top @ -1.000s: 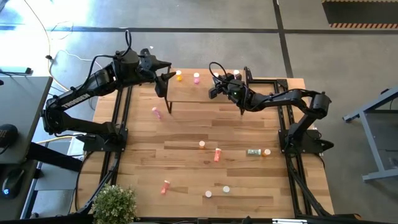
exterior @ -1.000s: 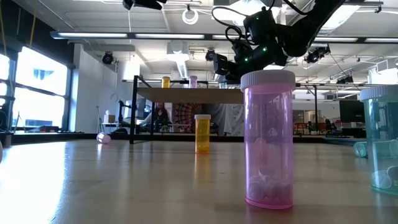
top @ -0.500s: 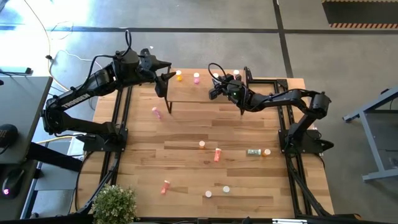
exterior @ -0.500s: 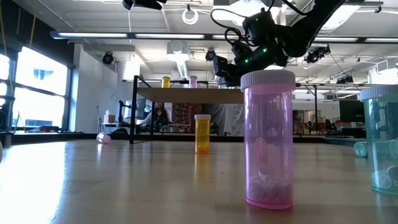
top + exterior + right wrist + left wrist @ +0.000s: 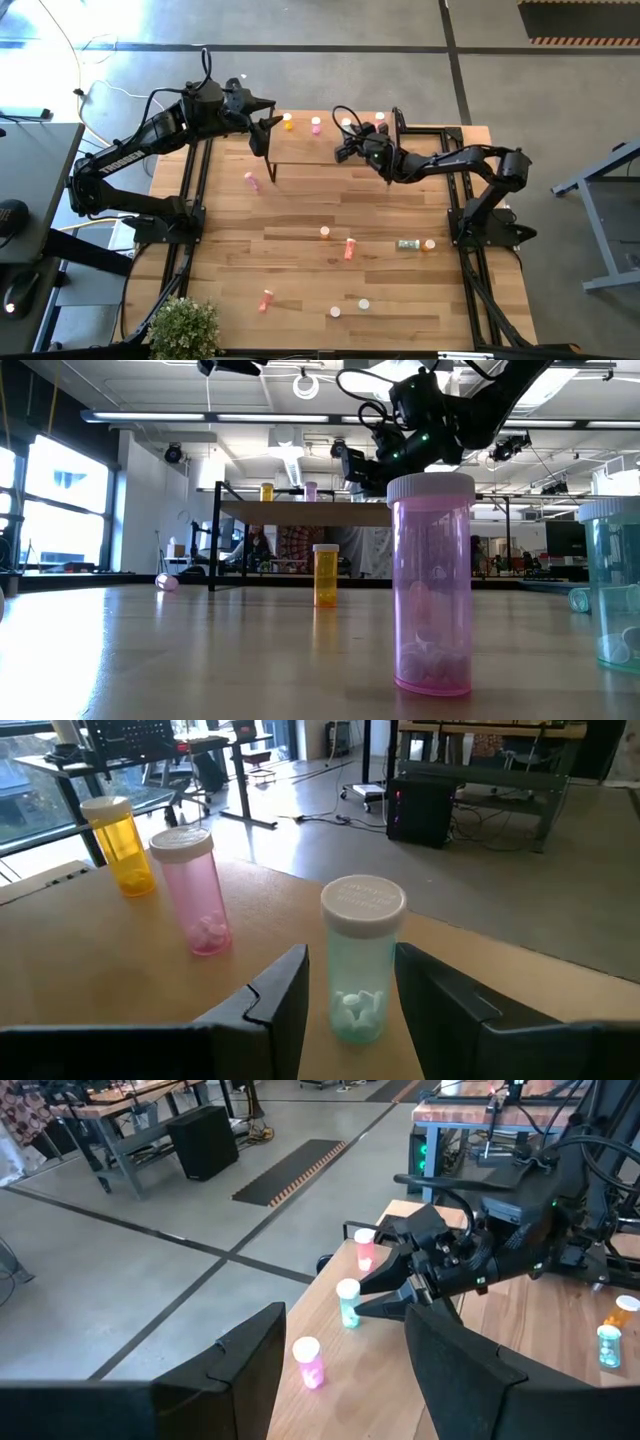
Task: Pick and place medicine bottles onto shelf by color
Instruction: Adjust the pink medicine bottle
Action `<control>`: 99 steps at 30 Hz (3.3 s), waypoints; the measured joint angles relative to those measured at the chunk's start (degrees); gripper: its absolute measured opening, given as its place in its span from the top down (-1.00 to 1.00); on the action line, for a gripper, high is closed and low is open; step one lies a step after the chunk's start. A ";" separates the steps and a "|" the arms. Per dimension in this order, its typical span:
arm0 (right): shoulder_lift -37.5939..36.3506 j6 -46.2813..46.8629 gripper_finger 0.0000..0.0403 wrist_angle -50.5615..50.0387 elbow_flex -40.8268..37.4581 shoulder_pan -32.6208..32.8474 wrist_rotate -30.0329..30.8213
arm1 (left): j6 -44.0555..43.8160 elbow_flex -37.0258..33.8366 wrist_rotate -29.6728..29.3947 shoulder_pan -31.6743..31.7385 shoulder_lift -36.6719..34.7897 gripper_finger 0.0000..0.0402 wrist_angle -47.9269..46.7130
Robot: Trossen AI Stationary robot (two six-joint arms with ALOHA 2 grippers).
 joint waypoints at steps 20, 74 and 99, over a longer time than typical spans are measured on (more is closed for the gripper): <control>-12.74 10.63 0.29 -14.99 0.00 7.62 1.85 | -0.01 0.00 0.38 -0.02 0.00 0.03 -2.06; -15.40 -8.63 0.29 -69.55 35.48 -28.41 -35.18 | -9.07 -20.74 1.45 -2.98 -2.25 0.03 11.55; 8.06 -31.51 0.29 -92.95 52.96 -35.78 -45.63 | -10.14 -20.74 3.10 4.46 -2.21 0.03 12.42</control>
